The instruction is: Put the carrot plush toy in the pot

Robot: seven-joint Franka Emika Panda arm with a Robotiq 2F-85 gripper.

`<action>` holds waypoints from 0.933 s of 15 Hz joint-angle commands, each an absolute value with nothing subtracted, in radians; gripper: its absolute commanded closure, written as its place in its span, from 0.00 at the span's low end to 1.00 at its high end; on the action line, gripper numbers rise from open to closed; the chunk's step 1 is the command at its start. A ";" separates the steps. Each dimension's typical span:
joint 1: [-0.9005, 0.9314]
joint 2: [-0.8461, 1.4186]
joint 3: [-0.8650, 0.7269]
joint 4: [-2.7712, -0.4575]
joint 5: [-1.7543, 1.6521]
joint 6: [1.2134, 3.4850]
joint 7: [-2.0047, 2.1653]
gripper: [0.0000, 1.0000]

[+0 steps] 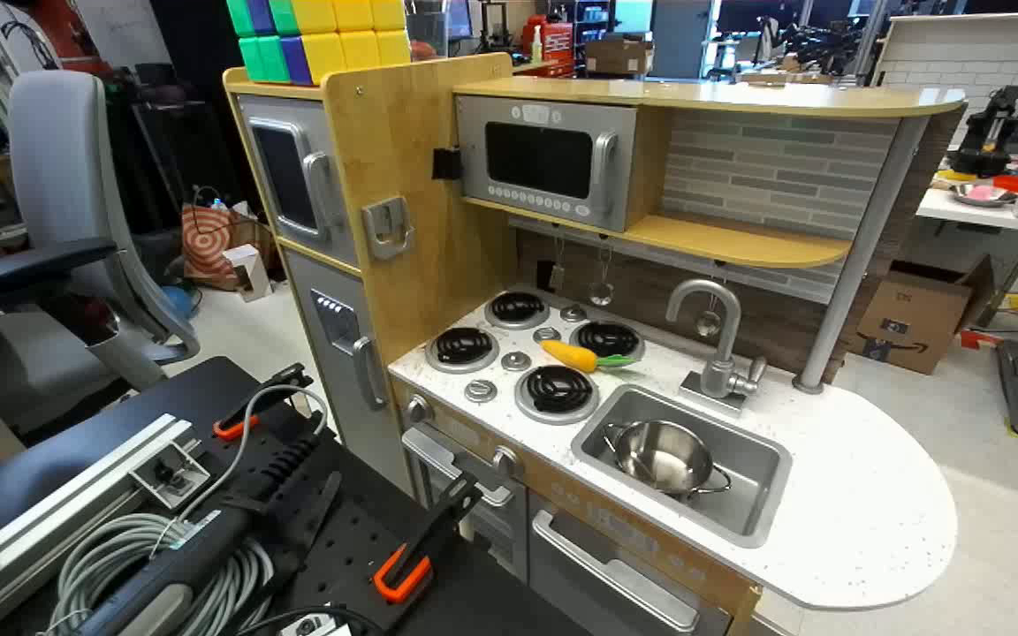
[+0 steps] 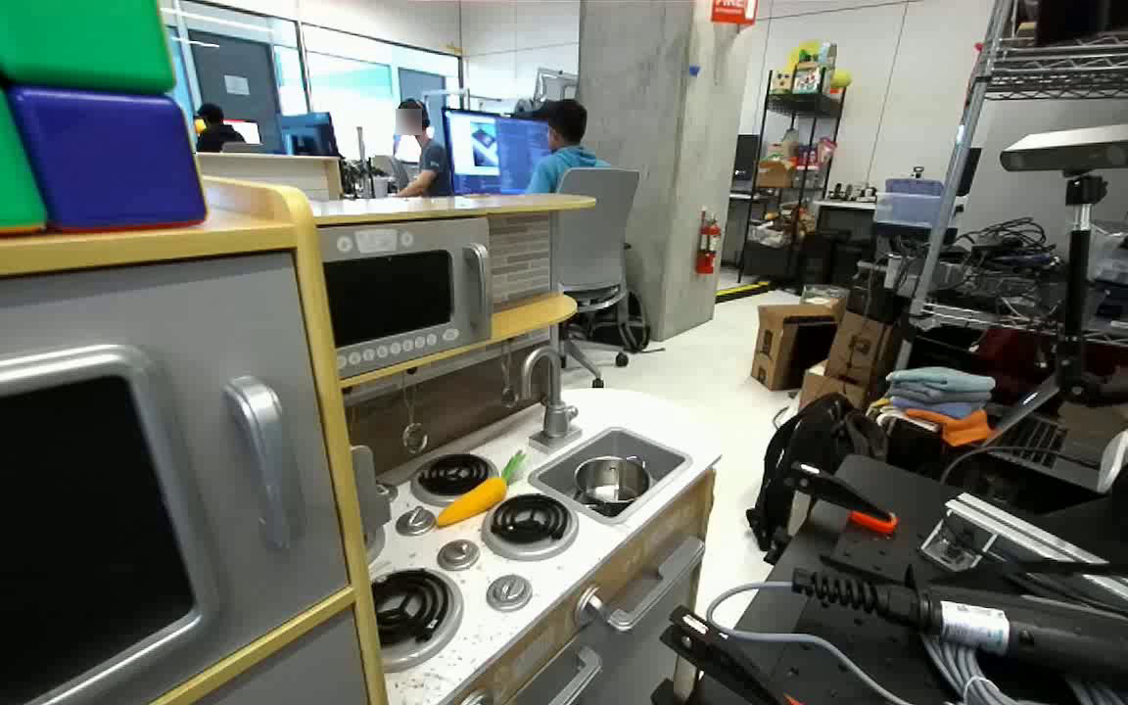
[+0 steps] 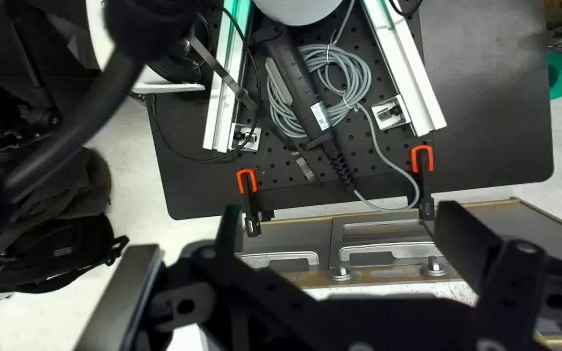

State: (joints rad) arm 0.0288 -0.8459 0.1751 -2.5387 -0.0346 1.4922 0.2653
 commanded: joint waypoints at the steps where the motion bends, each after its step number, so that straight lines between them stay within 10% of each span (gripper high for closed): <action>1: 0.030 -0.845 0.174 -2.537 -0.036 1.491 0.266 0.00; 14: -0.171 -0.432 0.135 -2.700 -0.026 2.148 0.600 0.00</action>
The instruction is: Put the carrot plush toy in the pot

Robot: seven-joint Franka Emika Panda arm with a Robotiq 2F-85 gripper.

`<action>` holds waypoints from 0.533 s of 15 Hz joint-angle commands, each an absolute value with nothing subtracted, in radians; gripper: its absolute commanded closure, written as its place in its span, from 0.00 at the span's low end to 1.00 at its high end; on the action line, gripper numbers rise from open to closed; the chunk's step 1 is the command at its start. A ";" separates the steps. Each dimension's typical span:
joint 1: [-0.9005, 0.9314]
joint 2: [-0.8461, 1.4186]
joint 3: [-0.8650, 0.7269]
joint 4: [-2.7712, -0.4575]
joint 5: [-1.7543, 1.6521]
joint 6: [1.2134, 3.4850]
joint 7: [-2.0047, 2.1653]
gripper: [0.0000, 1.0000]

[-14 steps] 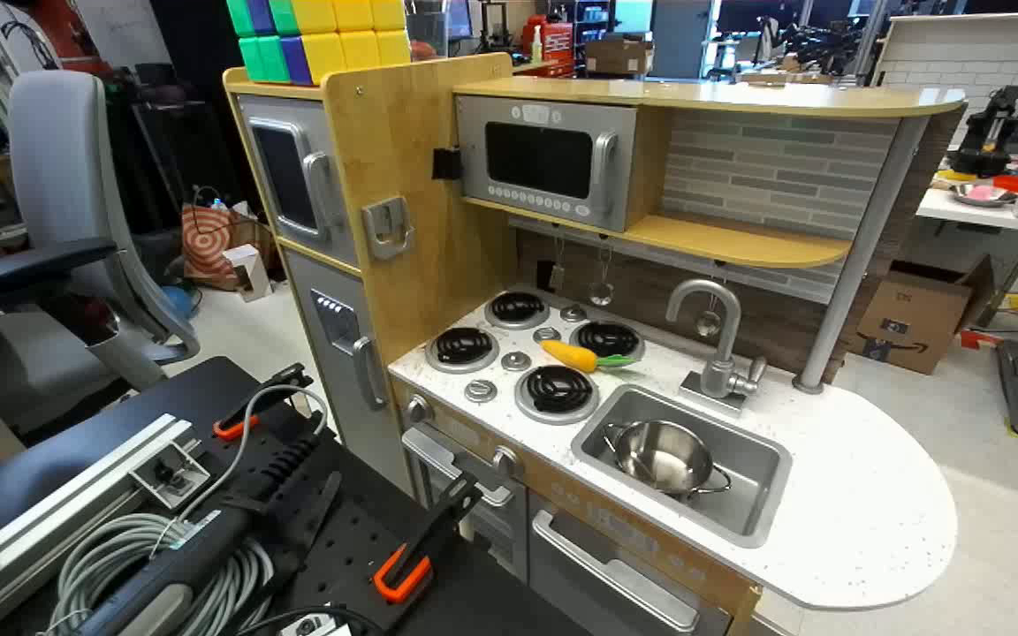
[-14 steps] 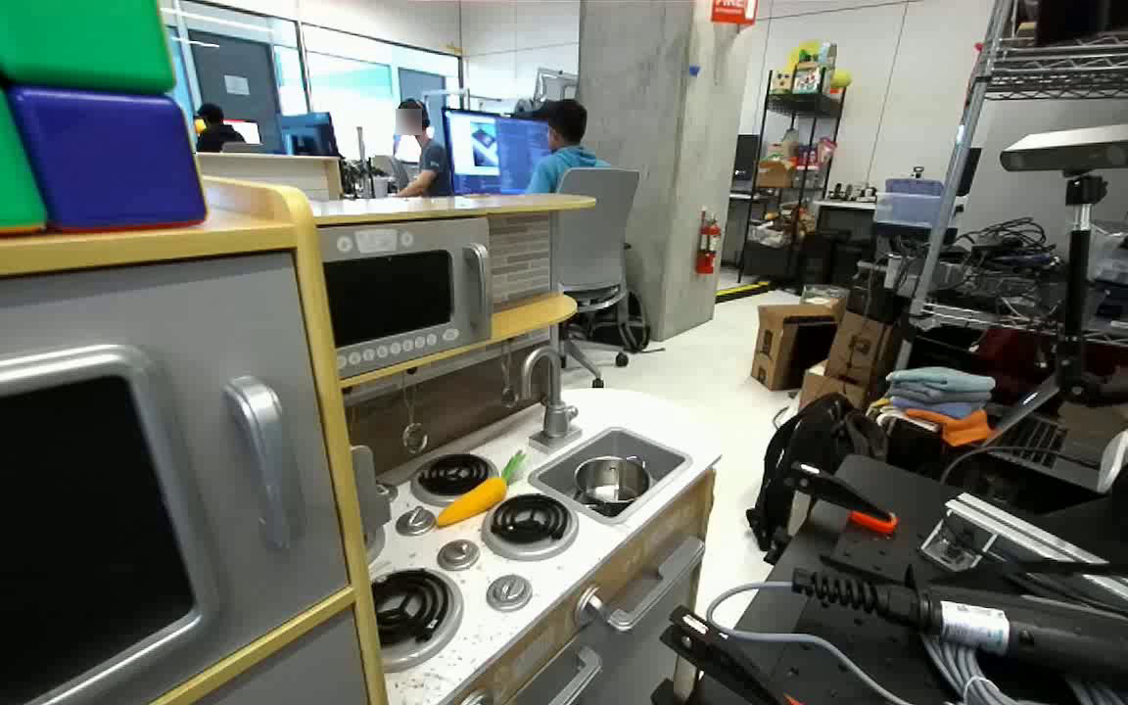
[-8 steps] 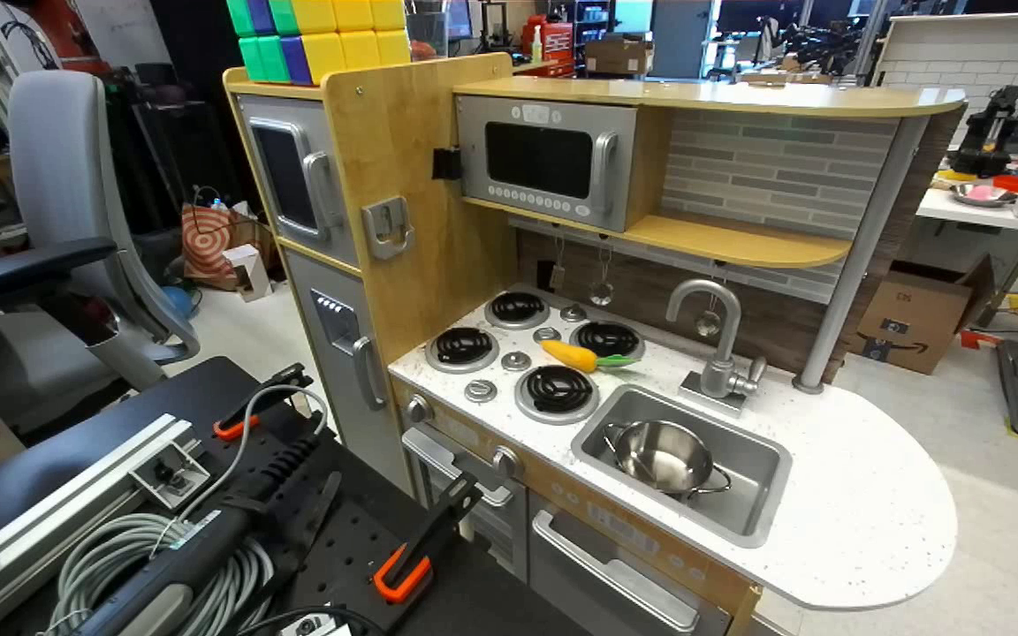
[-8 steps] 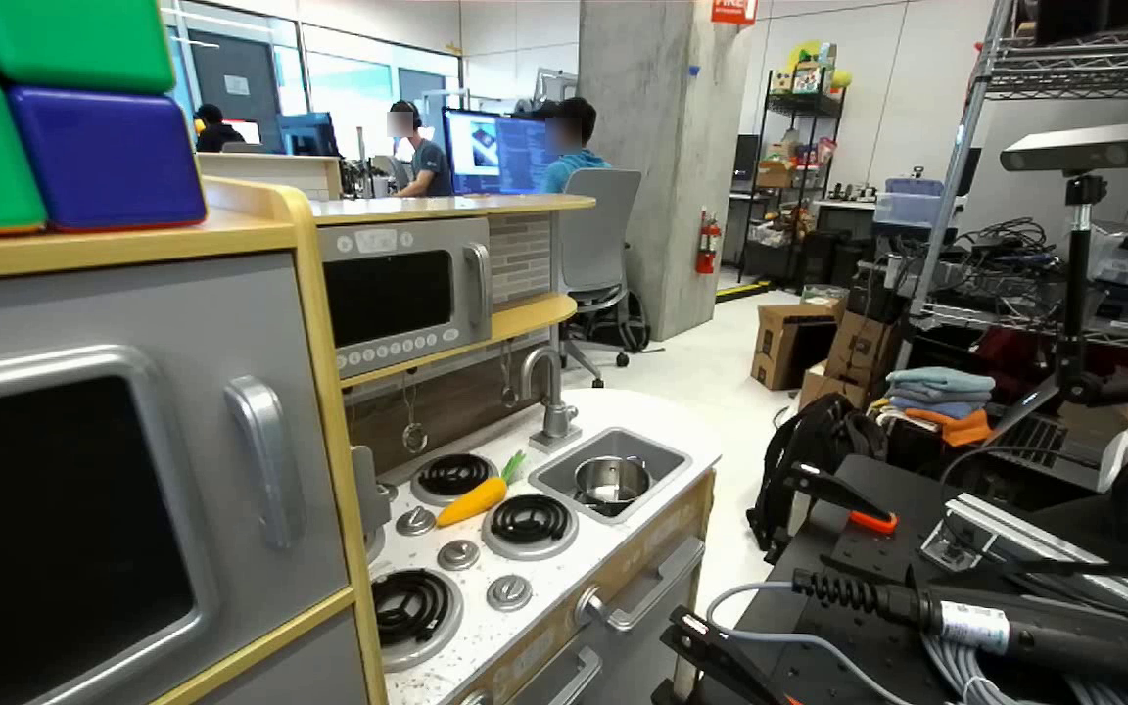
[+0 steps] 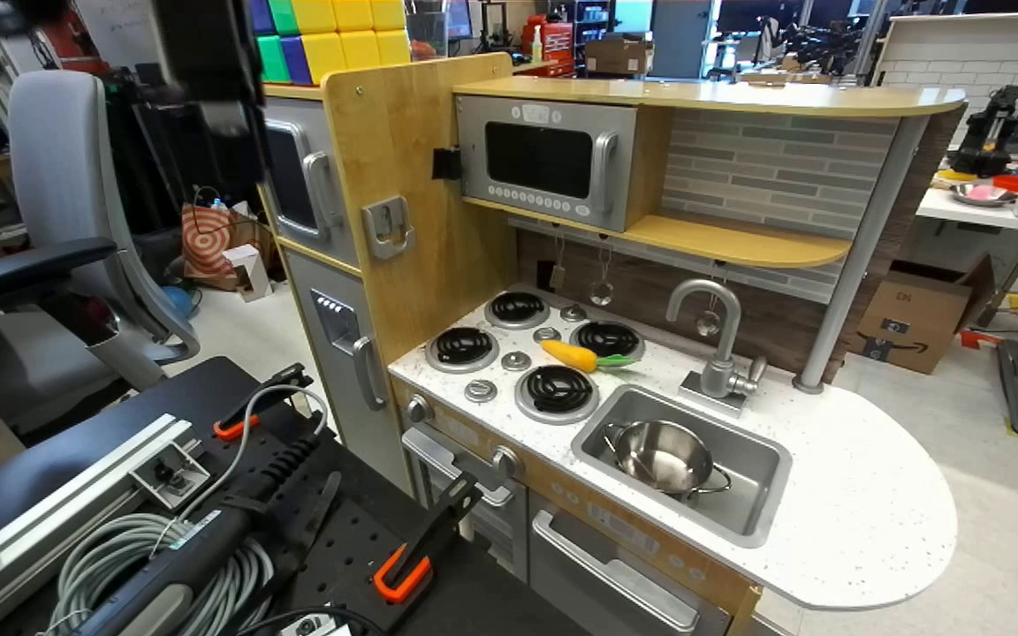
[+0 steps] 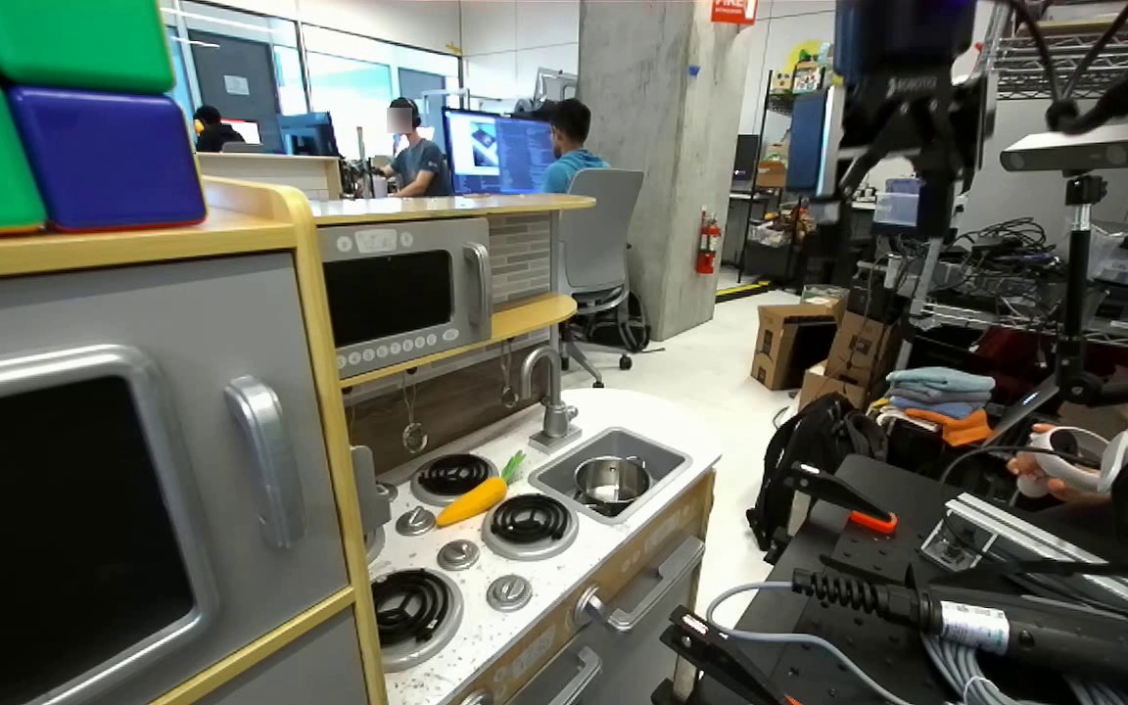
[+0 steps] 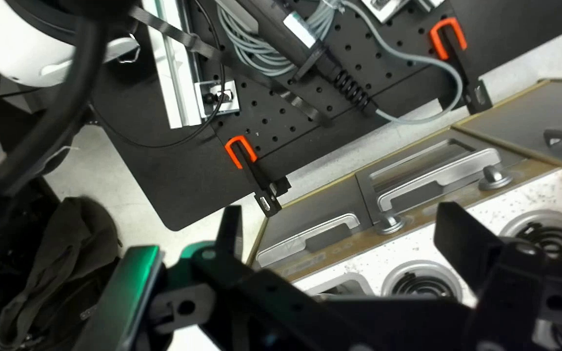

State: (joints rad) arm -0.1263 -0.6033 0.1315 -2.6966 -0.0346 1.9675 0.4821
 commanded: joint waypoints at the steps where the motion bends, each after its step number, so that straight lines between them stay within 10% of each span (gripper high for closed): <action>1: -0.186 -0.375 0.138 -2.701 -0.031 2.220 0.651 0.00; 8: -0.230 -0.063 0.084 -2.584 -0.190 2.578 1.021 0.00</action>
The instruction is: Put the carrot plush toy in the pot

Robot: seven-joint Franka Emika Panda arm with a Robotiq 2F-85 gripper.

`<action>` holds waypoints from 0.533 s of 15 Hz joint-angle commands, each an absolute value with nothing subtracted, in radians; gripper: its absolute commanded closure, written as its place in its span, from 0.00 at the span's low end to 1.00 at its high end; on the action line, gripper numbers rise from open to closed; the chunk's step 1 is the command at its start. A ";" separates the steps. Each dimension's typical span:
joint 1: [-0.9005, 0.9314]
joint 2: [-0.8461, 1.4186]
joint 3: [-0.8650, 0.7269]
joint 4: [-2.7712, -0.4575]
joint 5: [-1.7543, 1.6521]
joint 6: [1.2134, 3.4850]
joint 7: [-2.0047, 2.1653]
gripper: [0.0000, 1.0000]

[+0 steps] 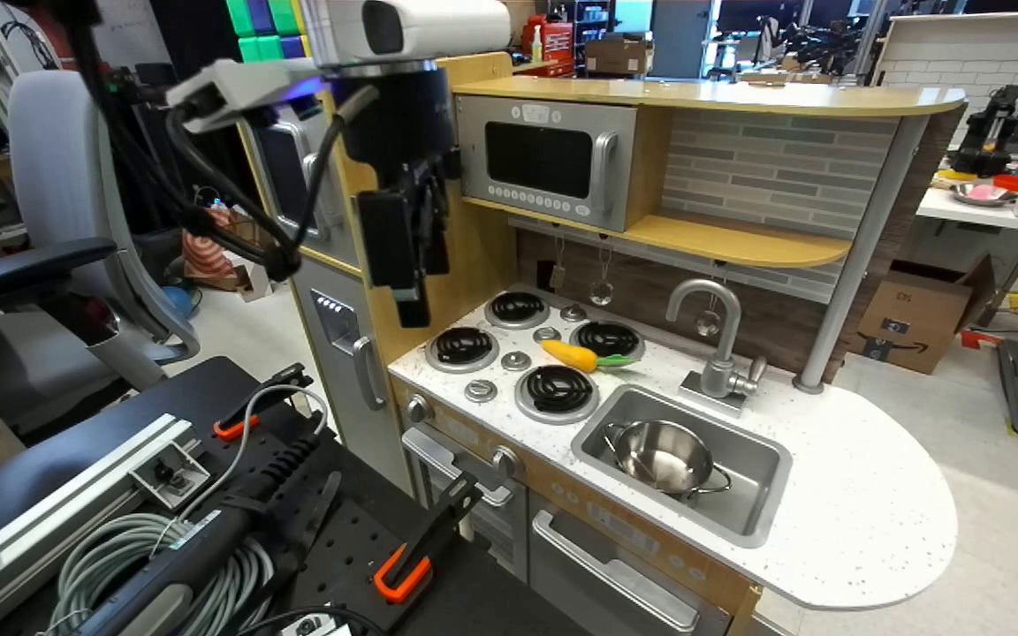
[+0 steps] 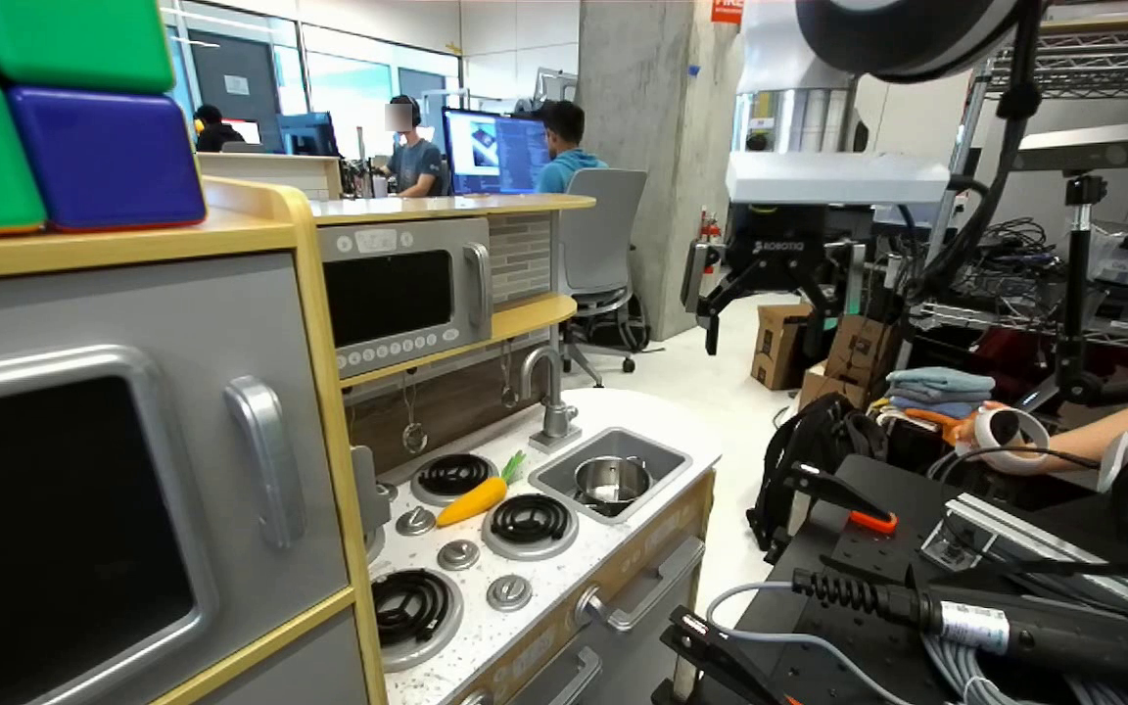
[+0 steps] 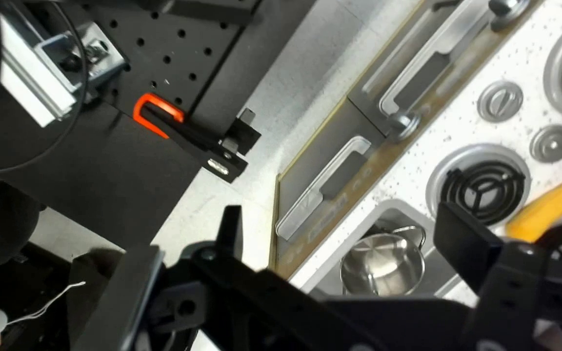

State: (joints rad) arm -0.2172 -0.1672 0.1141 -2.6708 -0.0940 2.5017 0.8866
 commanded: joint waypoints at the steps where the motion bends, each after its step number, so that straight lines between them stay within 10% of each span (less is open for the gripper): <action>1: -0.217 -0.058 0.062 -2.560 -0.206 2.580 1.037 0.00; 8: -0.164 -0.099 0.032 -2.644 -0.204 2.618 1.022 0.00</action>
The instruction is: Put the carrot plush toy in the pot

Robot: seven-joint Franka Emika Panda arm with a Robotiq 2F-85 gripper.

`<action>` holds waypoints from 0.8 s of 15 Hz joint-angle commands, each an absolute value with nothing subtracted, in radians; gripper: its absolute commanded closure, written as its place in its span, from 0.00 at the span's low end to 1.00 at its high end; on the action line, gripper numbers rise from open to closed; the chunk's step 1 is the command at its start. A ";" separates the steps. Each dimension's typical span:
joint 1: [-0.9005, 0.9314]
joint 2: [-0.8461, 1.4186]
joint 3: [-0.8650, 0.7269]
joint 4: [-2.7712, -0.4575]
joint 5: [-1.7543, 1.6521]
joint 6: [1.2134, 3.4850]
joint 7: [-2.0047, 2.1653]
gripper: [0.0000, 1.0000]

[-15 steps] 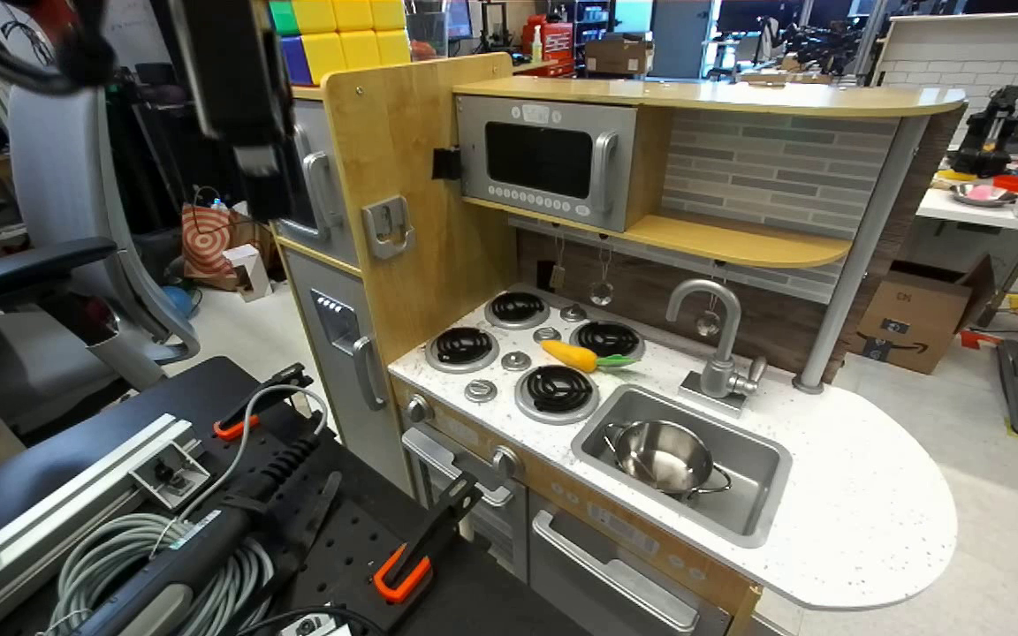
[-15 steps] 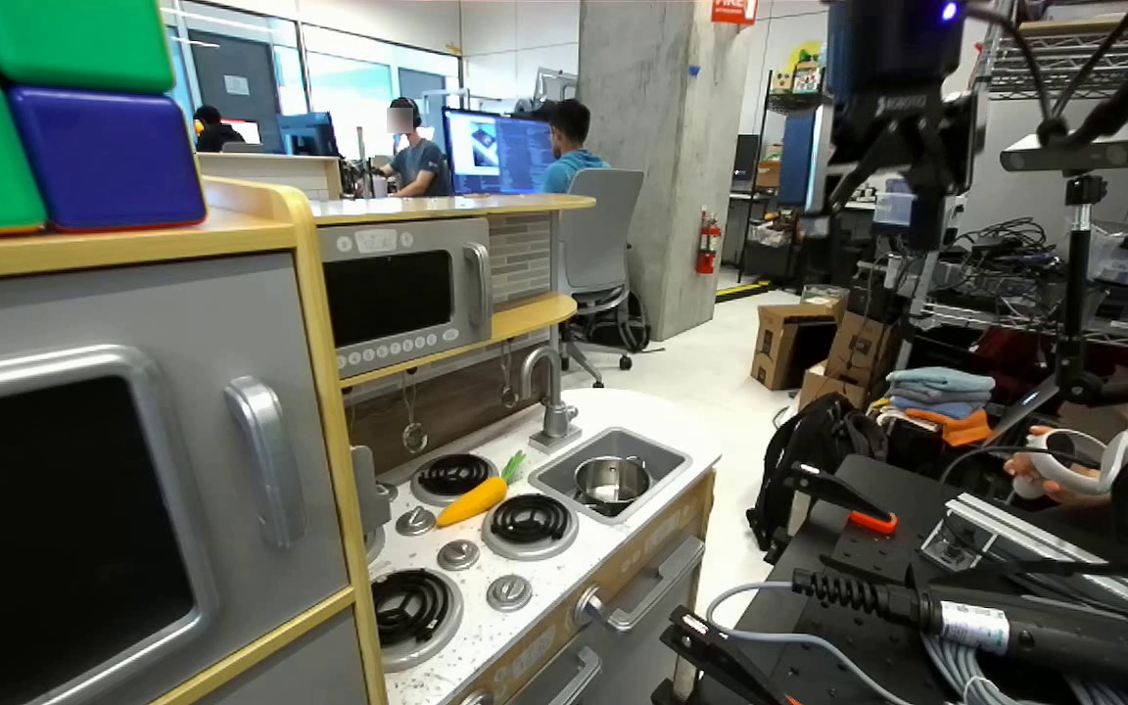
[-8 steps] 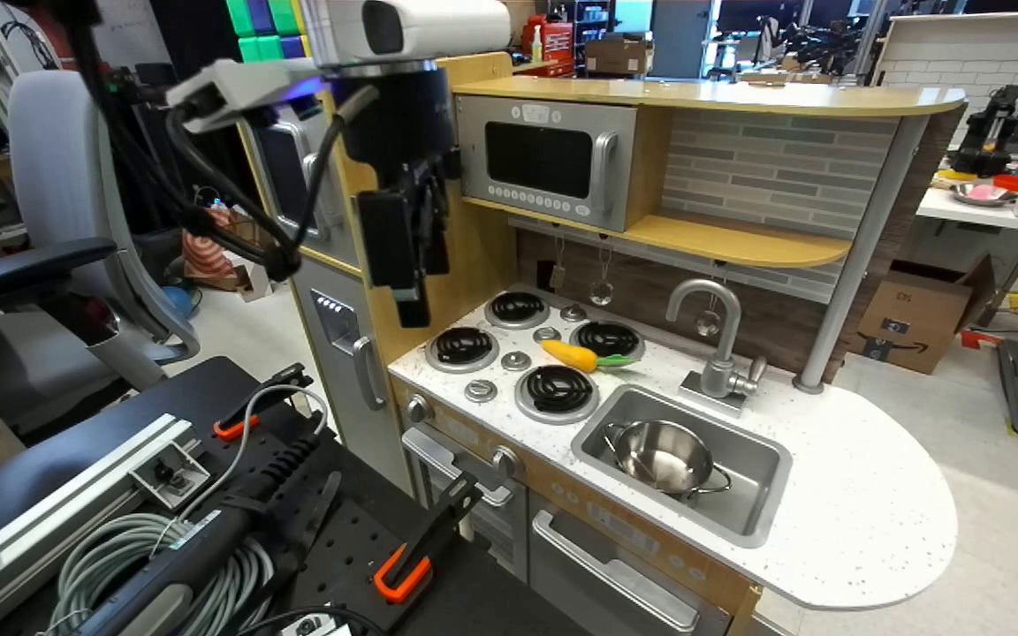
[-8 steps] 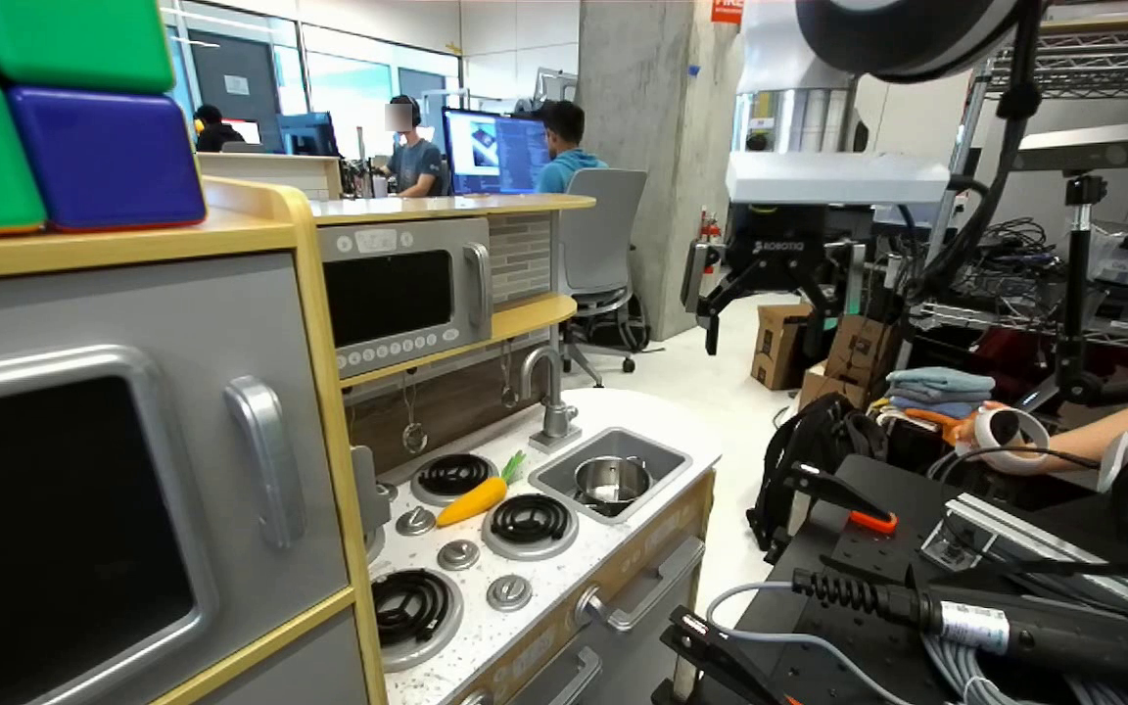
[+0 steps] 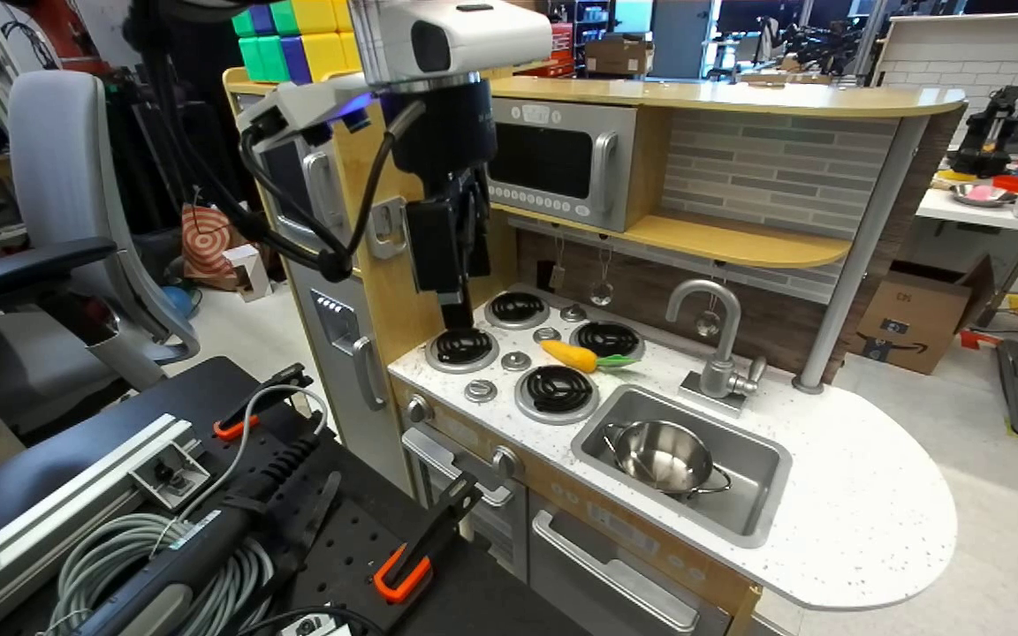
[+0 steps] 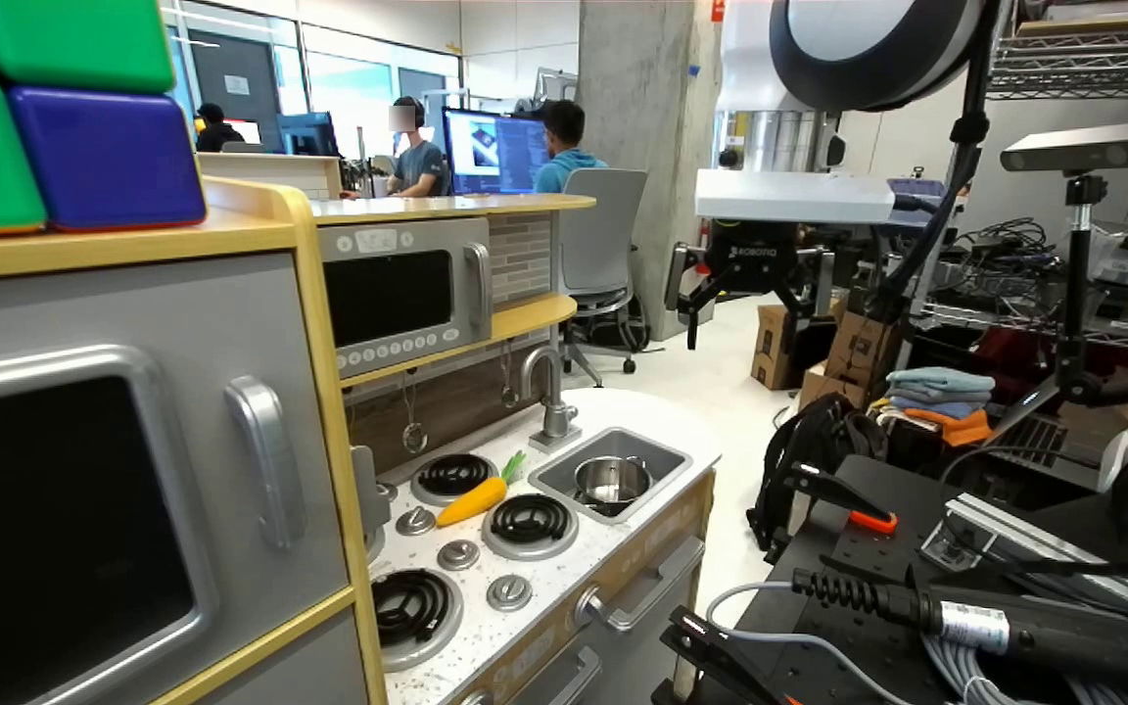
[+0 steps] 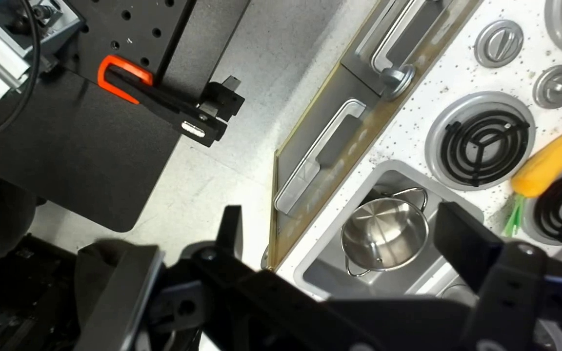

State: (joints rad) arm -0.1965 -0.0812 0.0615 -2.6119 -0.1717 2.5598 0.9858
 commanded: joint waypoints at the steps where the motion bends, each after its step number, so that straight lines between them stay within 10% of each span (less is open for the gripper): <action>1: -0.165 -0.088 0.036 -2.660 -0.224 2.698 1.105 0.00; 6: -0.238 0.099 0.042 -2.621 -0.475 3.042 1.481 0.00; 12: 0.053 0.380 -0.315 -2.302 -0.681 3.016 1.930 0.00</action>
